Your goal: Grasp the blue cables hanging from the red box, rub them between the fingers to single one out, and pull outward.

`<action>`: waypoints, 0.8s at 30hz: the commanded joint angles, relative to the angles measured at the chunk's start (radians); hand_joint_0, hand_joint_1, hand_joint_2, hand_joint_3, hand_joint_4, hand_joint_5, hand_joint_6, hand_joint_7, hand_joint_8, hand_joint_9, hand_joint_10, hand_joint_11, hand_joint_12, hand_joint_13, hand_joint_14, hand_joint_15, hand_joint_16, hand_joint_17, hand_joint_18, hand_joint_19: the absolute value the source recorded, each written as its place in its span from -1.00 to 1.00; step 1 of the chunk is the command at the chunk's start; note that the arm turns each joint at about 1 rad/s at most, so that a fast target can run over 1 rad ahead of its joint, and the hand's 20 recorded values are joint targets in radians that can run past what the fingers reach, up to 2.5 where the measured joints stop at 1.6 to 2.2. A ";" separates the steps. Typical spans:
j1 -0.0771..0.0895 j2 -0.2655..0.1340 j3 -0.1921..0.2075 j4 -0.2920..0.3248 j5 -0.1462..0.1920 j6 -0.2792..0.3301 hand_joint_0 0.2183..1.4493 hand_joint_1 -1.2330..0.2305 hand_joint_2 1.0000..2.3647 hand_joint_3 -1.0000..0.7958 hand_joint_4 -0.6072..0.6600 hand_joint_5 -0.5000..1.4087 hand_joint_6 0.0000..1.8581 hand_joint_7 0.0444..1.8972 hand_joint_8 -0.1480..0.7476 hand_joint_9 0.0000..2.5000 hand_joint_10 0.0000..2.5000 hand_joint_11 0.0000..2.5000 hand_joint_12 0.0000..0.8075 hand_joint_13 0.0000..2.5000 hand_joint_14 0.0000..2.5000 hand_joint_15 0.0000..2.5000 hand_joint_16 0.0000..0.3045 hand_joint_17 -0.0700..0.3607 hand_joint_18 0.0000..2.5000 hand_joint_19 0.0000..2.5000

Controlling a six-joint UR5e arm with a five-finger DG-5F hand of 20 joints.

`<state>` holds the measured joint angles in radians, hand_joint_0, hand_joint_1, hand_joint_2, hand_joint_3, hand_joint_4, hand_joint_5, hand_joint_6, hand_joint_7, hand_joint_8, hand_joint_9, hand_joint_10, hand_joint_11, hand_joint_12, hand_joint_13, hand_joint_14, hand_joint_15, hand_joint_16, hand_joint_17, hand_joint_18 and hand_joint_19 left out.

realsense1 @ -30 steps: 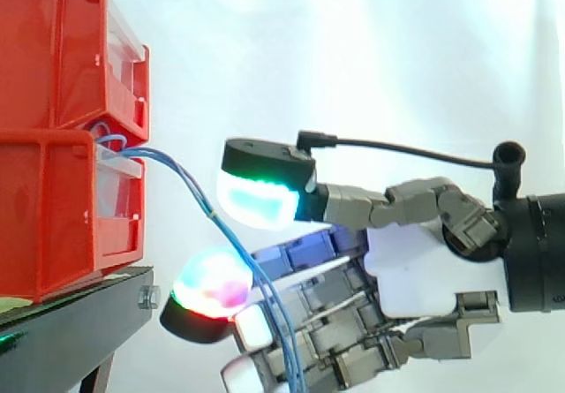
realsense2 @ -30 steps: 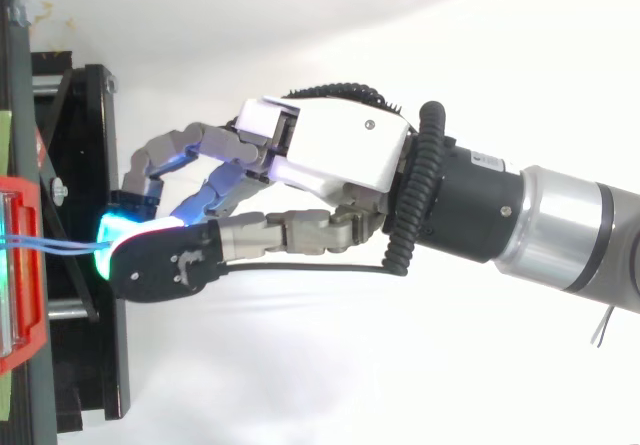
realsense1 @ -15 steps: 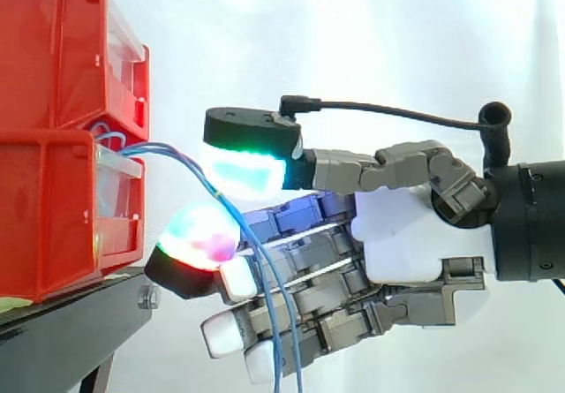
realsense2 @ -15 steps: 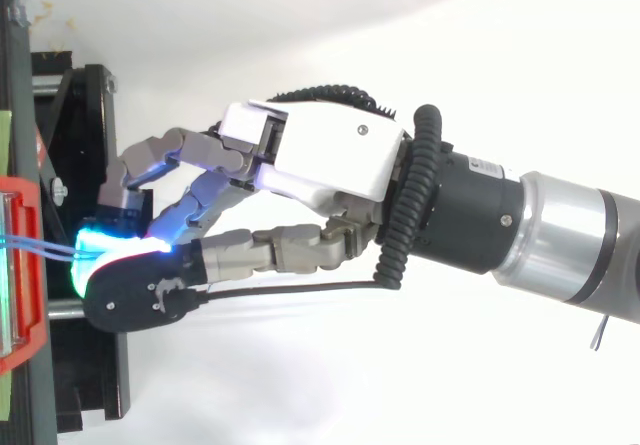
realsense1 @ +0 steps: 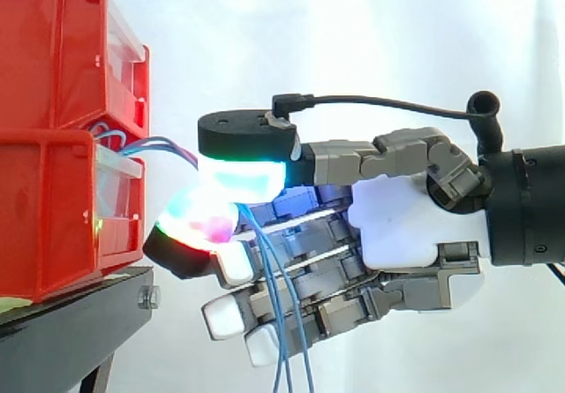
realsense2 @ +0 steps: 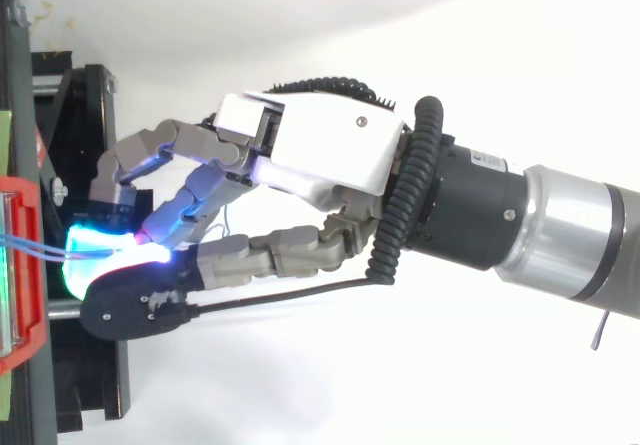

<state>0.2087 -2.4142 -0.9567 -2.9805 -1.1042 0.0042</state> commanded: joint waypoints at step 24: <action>-0.005 0.010 0.007 -0.060 -0.002 0.013 -0.40 -0.08 -0.98 -0.15 0.11 -0.63 -0.05 0.04 -0.05 -0.18 -0.98 -0.42 -0.14 -0.33 -0.98 -0.54 -0.69 -0.18 -0.40 -0.53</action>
<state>0.2049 -2.4037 -0.9503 -3.0403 -1.1057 0.0163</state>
